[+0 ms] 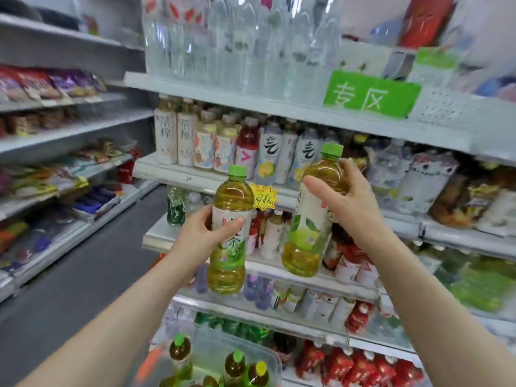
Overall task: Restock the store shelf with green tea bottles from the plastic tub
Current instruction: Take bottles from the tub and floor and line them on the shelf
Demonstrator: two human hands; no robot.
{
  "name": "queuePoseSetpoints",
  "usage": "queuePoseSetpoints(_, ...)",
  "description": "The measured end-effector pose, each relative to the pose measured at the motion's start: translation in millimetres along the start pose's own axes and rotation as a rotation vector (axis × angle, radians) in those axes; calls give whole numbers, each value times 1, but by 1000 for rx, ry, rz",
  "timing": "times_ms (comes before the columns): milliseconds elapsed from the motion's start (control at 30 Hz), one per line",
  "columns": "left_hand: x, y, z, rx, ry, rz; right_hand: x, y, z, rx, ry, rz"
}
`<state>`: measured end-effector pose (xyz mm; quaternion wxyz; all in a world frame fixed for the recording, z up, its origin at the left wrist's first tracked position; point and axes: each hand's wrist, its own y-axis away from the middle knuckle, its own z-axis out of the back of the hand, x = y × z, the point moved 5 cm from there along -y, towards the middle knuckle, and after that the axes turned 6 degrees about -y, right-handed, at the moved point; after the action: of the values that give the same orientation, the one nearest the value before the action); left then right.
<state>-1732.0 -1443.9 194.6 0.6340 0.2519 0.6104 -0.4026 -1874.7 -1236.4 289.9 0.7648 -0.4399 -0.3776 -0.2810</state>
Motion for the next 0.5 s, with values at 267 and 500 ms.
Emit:
queuePoseSetpoints(267, -101, -58, -21, 0, -19, -143, 82, -99, 63, -116, 263, 174)
queuePoseSetpoints(500, -157, -109, -55, 15, -39, -215, 106, -197, 113, -271, 253, 228)
